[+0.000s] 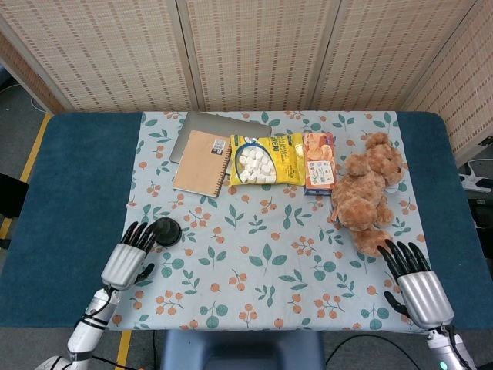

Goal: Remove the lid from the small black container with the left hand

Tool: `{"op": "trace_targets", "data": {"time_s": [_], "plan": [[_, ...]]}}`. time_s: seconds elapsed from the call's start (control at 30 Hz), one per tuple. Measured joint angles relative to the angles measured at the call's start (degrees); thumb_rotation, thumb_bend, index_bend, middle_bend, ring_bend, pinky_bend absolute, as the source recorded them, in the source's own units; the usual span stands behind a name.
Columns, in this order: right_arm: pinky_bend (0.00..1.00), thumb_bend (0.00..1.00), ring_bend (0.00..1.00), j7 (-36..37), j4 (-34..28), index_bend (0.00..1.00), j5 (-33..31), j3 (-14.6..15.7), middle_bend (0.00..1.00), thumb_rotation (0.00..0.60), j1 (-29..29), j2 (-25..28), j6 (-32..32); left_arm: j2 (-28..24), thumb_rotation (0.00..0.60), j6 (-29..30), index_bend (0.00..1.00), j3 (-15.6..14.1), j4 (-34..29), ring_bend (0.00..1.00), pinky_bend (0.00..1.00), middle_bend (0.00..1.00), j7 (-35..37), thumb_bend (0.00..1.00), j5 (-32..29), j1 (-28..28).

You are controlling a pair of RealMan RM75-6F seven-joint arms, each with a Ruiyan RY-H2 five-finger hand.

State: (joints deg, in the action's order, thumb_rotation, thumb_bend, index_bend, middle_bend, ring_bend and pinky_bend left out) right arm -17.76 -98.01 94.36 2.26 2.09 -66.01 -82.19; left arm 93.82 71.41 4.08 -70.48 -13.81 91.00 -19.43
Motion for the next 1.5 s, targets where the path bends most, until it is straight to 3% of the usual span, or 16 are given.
{"op": "trace_targets", "data": {"time_s": [1.2,1.37,1.5], "plan": [[0.0,0.18,0.0,-1.7,-0.26,0.0,-2.59,-0.26,0.0,0.6,0.92,-0.72,1.03,6.59,0.6,-8.21,0.0,1.77,10.02,0.0,0.04,0.0,3.87,0.34,-7.25,-8.13],[0.0,0.18,0.0,-1.62,-0.34,0.0,-2.52,-0.13,0.0,0.6,0.98,-0.6,1.07,8.09,0.6,-7.87,0.03,2.04,13.65,0.01,0.05,0.06,3.1,0.34,-7.97,-8.45],[0.0,0.18,0.0,-1.54,-0.43,0.0,-2.43,0.02,0.0,0.6,1.01,-0.52,1.11,9.68,0.6,-7.24,0.12,2.16,16.85,0.09,0.08,0.16,2.8,0.33,-8.28,-8.68]]}}
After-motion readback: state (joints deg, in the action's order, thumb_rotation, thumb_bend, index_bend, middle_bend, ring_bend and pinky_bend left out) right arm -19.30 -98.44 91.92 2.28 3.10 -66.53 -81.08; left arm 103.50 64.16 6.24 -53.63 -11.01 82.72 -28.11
